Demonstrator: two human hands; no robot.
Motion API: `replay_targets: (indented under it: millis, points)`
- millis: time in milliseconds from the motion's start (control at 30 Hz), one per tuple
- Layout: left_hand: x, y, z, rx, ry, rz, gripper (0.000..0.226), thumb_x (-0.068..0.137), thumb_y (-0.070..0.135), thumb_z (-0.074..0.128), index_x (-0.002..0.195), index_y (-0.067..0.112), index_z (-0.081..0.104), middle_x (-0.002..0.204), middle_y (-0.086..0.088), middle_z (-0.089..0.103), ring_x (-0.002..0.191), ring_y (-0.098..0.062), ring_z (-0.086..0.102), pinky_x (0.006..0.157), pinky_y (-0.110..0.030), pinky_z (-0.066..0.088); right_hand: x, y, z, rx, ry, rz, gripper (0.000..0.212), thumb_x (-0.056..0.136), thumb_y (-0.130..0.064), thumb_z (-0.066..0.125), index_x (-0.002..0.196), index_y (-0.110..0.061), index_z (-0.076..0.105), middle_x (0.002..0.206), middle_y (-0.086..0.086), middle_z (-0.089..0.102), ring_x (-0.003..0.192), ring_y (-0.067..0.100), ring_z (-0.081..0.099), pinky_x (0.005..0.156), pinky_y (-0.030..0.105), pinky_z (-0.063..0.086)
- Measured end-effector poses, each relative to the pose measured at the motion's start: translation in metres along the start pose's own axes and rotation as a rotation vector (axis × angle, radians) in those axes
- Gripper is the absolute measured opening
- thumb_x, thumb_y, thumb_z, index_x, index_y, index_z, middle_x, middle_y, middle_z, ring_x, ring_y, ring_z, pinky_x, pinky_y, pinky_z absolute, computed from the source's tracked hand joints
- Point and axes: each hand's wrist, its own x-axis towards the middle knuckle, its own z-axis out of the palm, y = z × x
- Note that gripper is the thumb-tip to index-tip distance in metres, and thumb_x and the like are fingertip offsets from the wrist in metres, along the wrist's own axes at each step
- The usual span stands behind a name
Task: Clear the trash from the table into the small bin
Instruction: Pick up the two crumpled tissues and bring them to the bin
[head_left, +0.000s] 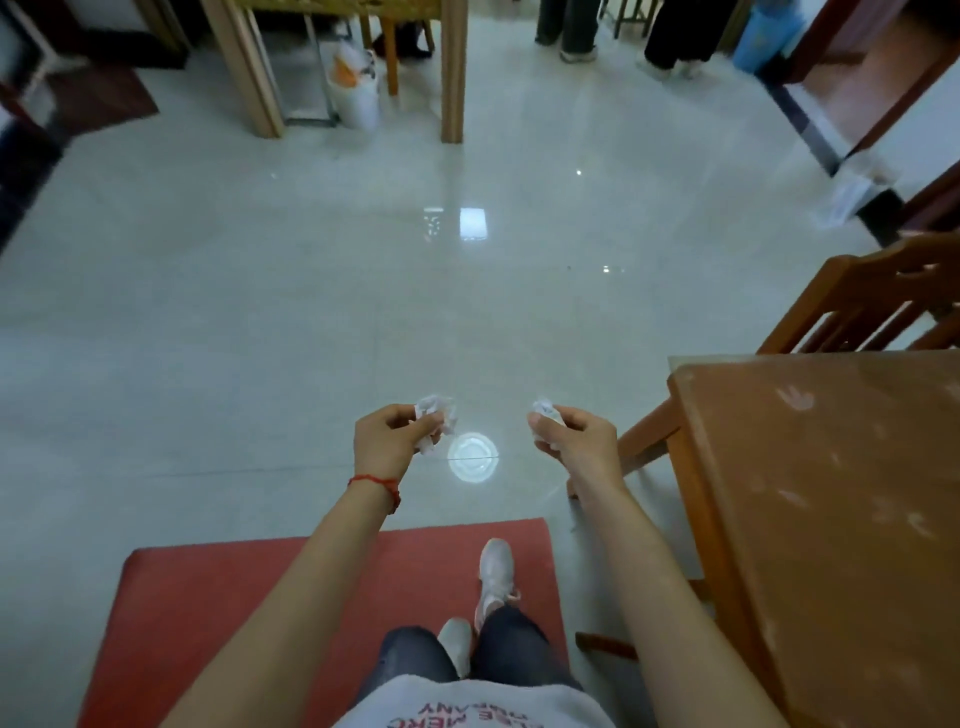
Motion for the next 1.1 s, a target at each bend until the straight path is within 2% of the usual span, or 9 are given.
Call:
replay_targets:
  millis: [100, 200, 367, 467, 700, 800, 933, 1100]
  points:
    - [0.02, 0.006, -0.004, -0.005, 0.04, 0.001, 0.01, 0.074, 0.007, 0.07, 0.075, -0.002, 0.067, 0.065, -0.014, 0.064, 0.056, -0.011, 0.062, 0.065, -0.025, 0.056, 0.02, -0.011, 0.017, -0.015, -0.043, -0.006, 0.003, 0.075, -0.002, 0.07, 0.075, -0.004, 0.068, 0.064, 0.001, 0.059, 0.057, 0.009, 0.055, 0.067, 0.023, 0.053]
    - [0.045, 0.019, -0.001, -0.021, 0.07, 0.004, 0.01, 0.074, 0.008, 0.071, 0.073, -0.002, 0.067, 0.062, -0.01, 0.065, 0.06, -0.016, 0.063, 0.069, -0.028, 0.056, 0.043, -0.028, 0.029, -0.013, -0.084, -0.026, 0.012, 0.075, -0.002, 0.07, 0.068, -0.01, 0.065, 0.069, 0.003, 0.059, 0.06, 0.011, 0.055, 0.071, 0.026, 0.054]
    - [0.091, 0.052, 0.019, -0.019, 0.08, 0.029, 0.009, 0.074, 0.007, 0.07, 0.075, -0.001, 0.067, 0.067, -0.014, 0.065, 0.065, -0.02, 0.061, 0.071, -0.031, 0.055, 0.094, -0.063, 0.04, 0.0, -0.114, -0.042, 0.004, 0.075, -0.003, 0.07, 0.076, -0.006, 0.067, 0.072, 0.004, 0.061, 0.062, 0.012, 0.057, 0.079, 0.034, 0.053]
    - [0.119, 0.072, 0.033, -0.018, 0.08, 0.031, 0.01, 0.074, 0.006, 0.07, 0.077, -0.002, 0.067, 0.07, -0.017, 0.064, 0.064, -0.021, 0.06, 0.071, -0.031, 0.054, 0.124, -0.085, 0.043, -0.003, -0.114, -0.037, 0.009, 0.075, -0.005, 0.07, 0.084, -0.003, 0.069, 0.074, 0.002, 0.063, 0.061, 0.009, 0.059, 0.08, 0.033, 0.054]
    - [0.187, 0.104, 0.056, 0.005, 0.05, 0.019, 0.003, 0.075, 0.01, 0.071, 0.074, 0.01, 0.068, 0.07, -0.009, 0.066, 0.064, -0.016, 0.061, 0.067, -0.024, 0.055, 0.189, -0.125, 0.055, 0.005, -0.086, -0.005, 0.005, 0.075, -0.005, 0.071, 0.079, -0.006, 0.069, 0.07, 0.002, 0.059, 0.06, 0.013, 0.056, 0.083, 0.038, 0.053]
    - [0.224, 0.117, 0.059, 0.02, 0.038, 0.012, 0.003, 0.075, 0.009, 0.07, 0.072, 0.01, 0.068, 0.07, -0.009, 0.067, 0.064, -0.016, 0.061, 0.068, -0.026, 0.055, 0.217, -0.14, 0.068, 0.008, -0.072, 0.006, 0.003, 0.075, -0.005, 0.07, 0.076, -0.008, 0.069, 0.07, 0.003, 0.061, 0.063, 0.014, 0.057, 0.082, 0.036, 0.053]
    - [0.289, 0.139, 0.061, 0.021, 0.007, 0.012, 0.01, 0.073, 0.006, 0.071, 0.065, 0.012, 0.068, 0.056, 0.0, 0.066, 0.058, -0.013, 0.061, 0.065, -0.026, 0.055, 0.263, -0.164, 0.099, 0.034, -0.043, 0.005, 0.005, 0.076, -0.005, 0.069, 0.075, -0.009, 0.068, 0.071, 0.002, 0.06, 0.06, 0.01, 0.058, 0.076, 0.028, 0.054]
    - [0.375, 0.18, 0.057, 0.046, -0.038, 0.042, 0.009, 0.073, 0.005, 0.071, 0.065, 0.009, 0.068, 0.054, 0.0, 0.065, 0.063, -0.02, 0.061, 0.07, -0.033, 0.055, 0.324, -0.207, 0.146, 0.069, 0.011, -0.021, 0.01, 0.077, -0.005, 0.069, 0.086, -0.002, 0.069, 0.072, 0.001, 0.061, 0.061, 0.01, 0.057, 0.068, 0.02, 0.055]
